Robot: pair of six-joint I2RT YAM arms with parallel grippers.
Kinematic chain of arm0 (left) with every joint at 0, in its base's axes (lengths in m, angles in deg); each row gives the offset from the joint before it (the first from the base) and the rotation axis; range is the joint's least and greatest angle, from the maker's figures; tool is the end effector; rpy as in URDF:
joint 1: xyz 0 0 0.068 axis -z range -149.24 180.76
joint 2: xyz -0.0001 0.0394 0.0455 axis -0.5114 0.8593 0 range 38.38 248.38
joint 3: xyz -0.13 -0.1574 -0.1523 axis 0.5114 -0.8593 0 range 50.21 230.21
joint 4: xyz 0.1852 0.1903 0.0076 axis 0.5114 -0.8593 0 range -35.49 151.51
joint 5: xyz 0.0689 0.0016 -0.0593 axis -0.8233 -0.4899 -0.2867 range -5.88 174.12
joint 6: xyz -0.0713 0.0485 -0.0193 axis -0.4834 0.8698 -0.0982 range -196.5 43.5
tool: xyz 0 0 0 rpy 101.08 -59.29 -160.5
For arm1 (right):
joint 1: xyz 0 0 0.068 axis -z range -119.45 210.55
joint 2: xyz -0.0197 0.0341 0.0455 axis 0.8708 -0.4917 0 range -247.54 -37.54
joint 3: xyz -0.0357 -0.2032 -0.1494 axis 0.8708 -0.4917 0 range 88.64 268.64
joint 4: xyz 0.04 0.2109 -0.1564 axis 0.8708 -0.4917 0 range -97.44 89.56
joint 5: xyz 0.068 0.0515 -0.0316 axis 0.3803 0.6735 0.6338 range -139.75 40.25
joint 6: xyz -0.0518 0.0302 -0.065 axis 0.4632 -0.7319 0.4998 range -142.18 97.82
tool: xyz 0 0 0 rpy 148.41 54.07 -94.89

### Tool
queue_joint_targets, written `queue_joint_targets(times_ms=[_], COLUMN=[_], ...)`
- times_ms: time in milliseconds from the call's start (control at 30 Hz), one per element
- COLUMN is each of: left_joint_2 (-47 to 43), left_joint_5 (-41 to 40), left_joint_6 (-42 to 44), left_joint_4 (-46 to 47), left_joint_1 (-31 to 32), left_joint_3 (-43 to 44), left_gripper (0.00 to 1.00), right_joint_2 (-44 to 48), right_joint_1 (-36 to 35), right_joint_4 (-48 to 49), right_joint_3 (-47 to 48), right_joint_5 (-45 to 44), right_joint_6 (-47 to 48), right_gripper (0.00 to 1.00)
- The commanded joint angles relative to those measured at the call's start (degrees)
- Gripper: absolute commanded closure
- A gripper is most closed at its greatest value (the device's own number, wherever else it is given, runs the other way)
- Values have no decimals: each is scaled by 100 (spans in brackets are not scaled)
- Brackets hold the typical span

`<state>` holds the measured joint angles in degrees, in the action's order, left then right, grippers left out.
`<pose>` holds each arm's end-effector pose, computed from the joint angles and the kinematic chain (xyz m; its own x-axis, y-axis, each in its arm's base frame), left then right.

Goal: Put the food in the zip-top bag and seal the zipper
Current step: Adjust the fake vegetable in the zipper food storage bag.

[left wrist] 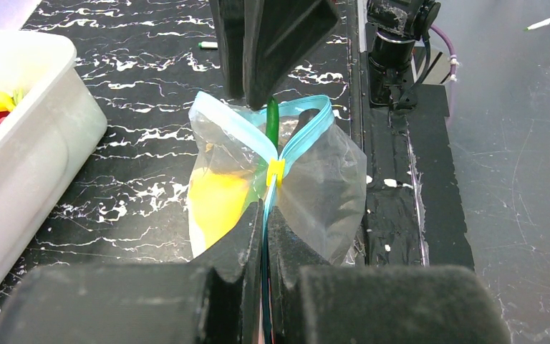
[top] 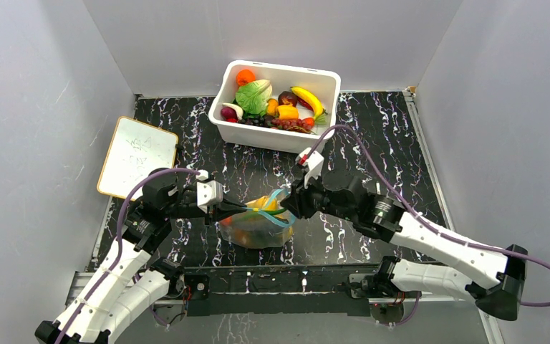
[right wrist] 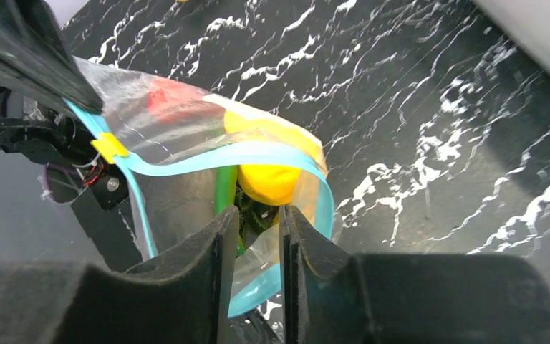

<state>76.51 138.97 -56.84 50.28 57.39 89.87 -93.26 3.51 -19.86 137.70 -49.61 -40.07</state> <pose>0.1433 -0.1436 0.3115 0.1875 0.1228 -0.9746 0.9721 0.1190 0.2020 0.1487 0.2297 0.2797 -0.4859 -0.1845 -0.8543 -0.7260 0.6295 0.2769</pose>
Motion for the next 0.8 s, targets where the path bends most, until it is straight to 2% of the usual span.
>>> queue_joint_targets(times_ms=[0,167,333,600,767], left_joint_2=[-66,-104,-95,-110,-168], left_joint_5=[166,214,172,132,76], left_joint_6=[53,-111,-194,-296,-415], left_joint_4=[128,370,318,351,451], left_joint_1=[-1,-5,-2,0,-1], left_joint_3=[237,140,167,163,153], left_gripper=[100,100,100,100,100], right_joint_2=[451,544,146,-685,-989], right_joint_1=[-9,-9,-9,-52,-152], right_joint_4=[-191,84,293,607,668], right_joint_3=[755,926,1188,1489,1523], right_joint_5=[-141,713,1411,2221,2530], right_joint_6=[684,1893,2806,3659,3881], right_gripper=[71,60,51,48,48])
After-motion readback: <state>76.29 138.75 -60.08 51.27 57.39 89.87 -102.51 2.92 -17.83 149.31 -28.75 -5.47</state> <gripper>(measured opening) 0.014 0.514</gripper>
